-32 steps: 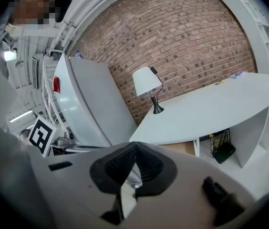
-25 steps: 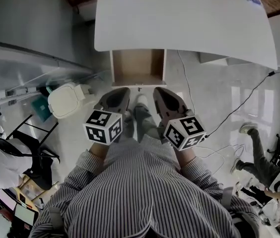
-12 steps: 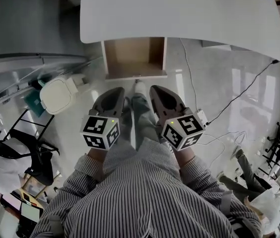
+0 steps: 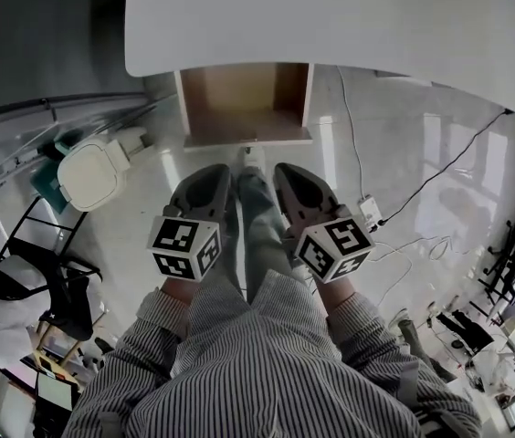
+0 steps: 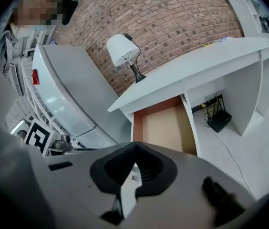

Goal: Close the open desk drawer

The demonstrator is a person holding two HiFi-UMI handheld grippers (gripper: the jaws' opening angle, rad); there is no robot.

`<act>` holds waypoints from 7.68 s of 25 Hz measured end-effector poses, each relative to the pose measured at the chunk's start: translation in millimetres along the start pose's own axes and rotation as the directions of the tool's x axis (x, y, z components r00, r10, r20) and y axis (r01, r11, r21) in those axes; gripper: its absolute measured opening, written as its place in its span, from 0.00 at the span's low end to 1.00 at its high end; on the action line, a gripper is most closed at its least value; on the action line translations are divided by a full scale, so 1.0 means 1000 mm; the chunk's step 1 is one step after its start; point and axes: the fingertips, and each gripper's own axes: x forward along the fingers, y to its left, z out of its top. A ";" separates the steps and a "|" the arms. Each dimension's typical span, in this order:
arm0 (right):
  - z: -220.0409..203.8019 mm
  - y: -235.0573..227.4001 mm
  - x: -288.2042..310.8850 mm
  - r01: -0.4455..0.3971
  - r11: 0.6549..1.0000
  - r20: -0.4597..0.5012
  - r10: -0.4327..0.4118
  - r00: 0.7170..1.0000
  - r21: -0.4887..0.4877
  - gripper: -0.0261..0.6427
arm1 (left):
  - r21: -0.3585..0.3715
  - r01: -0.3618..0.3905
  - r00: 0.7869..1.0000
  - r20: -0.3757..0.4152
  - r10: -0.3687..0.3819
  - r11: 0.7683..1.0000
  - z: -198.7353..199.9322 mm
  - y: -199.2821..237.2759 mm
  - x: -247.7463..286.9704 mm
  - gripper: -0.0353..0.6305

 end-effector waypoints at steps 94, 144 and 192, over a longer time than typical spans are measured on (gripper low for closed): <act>-0.026 -0.096 0.072 0.205 0.979 0.198 -0.200 0.960 -0.005 0.06 | -0.006 -0.111 0.965 0.239 0.109 0.994 -0.011 0.056 0.087 0.07; 0.054 -0.116 0.118 0.138 0.990 0.236 -0.139 0.962 0.020 0.06 | -0.049 -0.193 0.951 0.237 0.199 0.980 0.070 0.078 0.124 0.07; 0.091 -0.133 0.158 0.125 0.991 0.216 -0.135 0.967 0.056 0.06 | -0.091 -0.139 0.953 0.258 0.158 0.986 0.117 0.099 0.152 0.07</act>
